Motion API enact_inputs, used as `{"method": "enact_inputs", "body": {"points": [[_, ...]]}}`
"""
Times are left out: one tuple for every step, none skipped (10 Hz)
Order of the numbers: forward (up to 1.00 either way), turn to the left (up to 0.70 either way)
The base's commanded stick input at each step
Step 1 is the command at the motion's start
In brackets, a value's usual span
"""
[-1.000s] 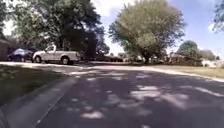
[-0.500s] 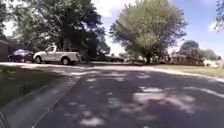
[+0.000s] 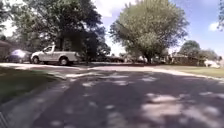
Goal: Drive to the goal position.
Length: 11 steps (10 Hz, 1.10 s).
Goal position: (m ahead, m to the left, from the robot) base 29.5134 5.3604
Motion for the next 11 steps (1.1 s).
{"method": "enact_inputs", "body": {"points": [[1.00, 0.00], [1.00, 0.00], [1.00, 0.00], [1.00, 0.00], [1.00, 0.03], [1.00, 0.33], [1.00, 0.40], [1.00, 0.40], [1.00, 0.40], [1.00, 0.25], [1.00, 0.00]]}}
